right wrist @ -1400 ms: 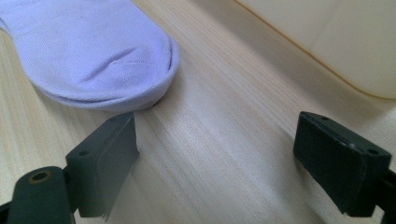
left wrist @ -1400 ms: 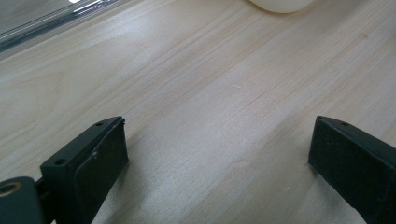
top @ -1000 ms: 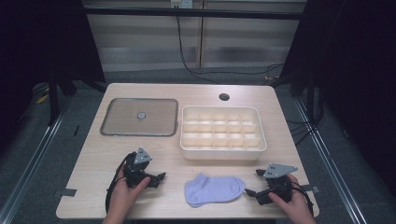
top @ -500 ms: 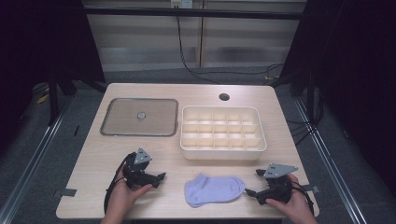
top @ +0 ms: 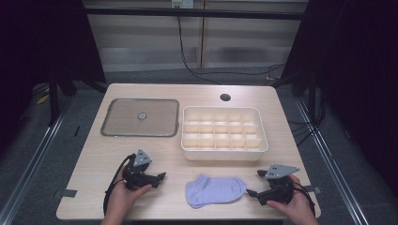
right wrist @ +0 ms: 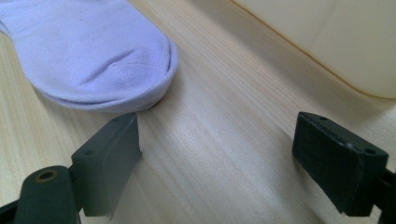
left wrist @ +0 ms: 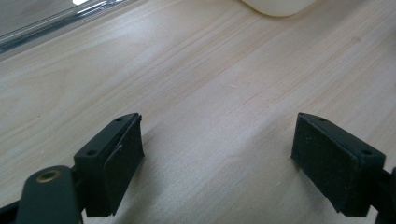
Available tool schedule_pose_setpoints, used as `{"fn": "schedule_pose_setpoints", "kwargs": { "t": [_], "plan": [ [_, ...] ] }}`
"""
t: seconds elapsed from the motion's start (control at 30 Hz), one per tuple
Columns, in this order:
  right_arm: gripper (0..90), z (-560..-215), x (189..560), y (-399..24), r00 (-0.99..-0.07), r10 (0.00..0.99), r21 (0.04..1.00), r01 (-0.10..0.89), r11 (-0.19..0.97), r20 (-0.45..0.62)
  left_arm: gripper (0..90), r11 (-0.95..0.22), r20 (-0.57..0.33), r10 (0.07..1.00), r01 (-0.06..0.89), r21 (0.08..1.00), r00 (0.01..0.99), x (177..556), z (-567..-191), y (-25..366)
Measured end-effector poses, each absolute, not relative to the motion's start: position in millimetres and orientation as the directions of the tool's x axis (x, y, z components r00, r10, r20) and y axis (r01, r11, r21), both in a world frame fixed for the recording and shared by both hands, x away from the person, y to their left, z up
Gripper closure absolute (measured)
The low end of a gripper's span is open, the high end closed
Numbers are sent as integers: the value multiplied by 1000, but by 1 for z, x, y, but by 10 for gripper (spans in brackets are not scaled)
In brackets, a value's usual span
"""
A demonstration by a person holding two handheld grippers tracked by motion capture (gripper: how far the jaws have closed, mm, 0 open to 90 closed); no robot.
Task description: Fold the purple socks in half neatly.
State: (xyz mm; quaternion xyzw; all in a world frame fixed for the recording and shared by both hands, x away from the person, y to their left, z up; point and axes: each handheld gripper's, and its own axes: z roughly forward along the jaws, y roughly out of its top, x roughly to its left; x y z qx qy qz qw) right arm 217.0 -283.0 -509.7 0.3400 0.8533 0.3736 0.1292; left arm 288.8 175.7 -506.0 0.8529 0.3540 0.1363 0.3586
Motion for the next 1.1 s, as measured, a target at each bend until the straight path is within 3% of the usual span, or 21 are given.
{"fn": "schedule_pose_setpoints", "kwargs": {
  "t": [0.33, 0.83, 1.1],
  "plan": [
    [244, -509, 210, -286, -729, 683, 738, 480, 475, 34, 294, -527, -53, 668, 523, 669, 742, 282, -494, 152],
    [328, -503, 200, -281, -755, 654, 732, 471, 493, 46, 355, -544, -151, 608, 547, 636, 780, 273, -478, 127],
    [503, -501, 197, -279, -787, 611, 716, 474, 512, 84, 427, -556, -158, 581, 531, 639, 798, 266, -472, 116]
  ]
}}
